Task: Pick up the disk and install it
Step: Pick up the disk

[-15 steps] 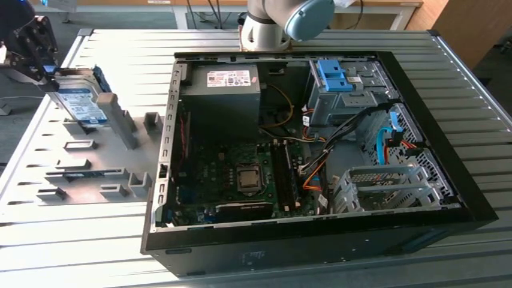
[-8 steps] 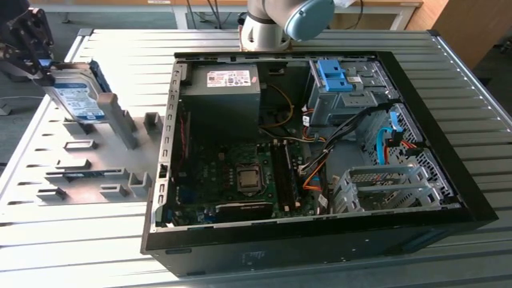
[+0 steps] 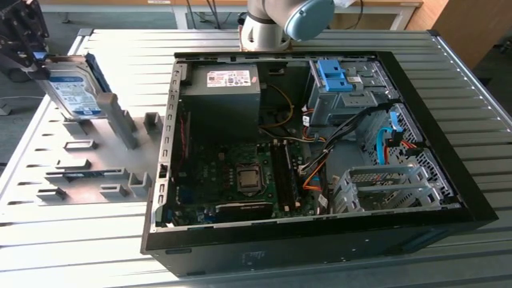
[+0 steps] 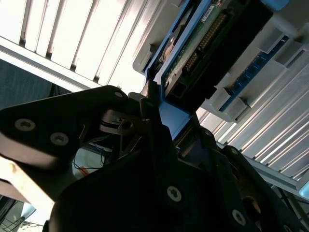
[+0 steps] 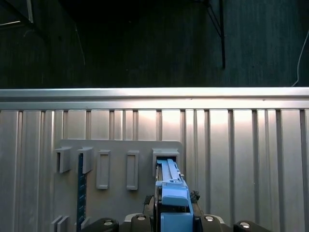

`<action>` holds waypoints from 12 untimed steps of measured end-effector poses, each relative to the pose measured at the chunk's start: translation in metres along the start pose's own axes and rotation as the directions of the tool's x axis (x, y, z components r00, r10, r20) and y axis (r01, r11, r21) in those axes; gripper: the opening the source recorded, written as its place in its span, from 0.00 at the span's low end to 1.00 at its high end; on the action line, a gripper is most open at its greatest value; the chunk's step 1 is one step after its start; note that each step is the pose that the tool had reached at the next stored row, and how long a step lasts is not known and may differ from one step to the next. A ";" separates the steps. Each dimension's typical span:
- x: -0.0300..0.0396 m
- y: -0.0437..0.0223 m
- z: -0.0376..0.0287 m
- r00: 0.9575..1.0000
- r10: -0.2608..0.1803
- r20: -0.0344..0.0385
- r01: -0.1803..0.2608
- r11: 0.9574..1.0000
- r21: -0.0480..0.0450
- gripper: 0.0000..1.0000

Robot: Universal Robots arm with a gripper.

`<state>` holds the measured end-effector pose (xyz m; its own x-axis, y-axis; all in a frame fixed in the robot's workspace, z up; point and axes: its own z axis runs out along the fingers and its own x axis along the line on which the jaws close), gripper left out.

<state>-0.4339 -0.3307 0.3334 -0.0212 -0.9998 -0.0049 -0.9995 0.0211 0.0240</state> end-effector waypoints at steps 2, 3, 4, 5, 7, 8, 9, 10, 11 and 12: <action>0.0000 0.0001 -0.0040 1.000 0.000 0.000 0.000 1.000 0.000 0.36; 0.0000 0.0001 -0.0061 1.000 0.000 0.000 0.000 1.000 0.000 0.36; 0.0000 0.0002 -0.0083 1.000 0.000 0.000 0.000 1.000 0.000 0.36; -0.0001 0.0002 -0.0101 1.000 0.000 0.000 0.000 1.000 0.000 0.36; -0.0001 0.0003 -0.0138 1.000 0.000 0.000 0.000 1.000 0.000 0.36; -0.0001 0.0004 -0.0158 1.000 0.000 0.000 0.000 1.000 0.000 0.36; -0.0001 0.0004 -0.0177 1.000 0.000 0.000 0.000 1.000 0.000 0.36; -0.0001 0.0005 -0.0196 1.000 0.000 0.000 0.000 1.000 0.000 0.36; -0.0001 0.0005 -0.0215 1.000 0.000 0.000 0.000 1.000 0.000 0.36; -0.0001 0.0005 -0.0235 1.000 0.000 0.000 0.000 1.000 0.000 0.36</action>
<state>-0.4339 -0.3307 0.3569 -0.0212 -0.9998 -0.0049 -0.9995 0.0210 0.0240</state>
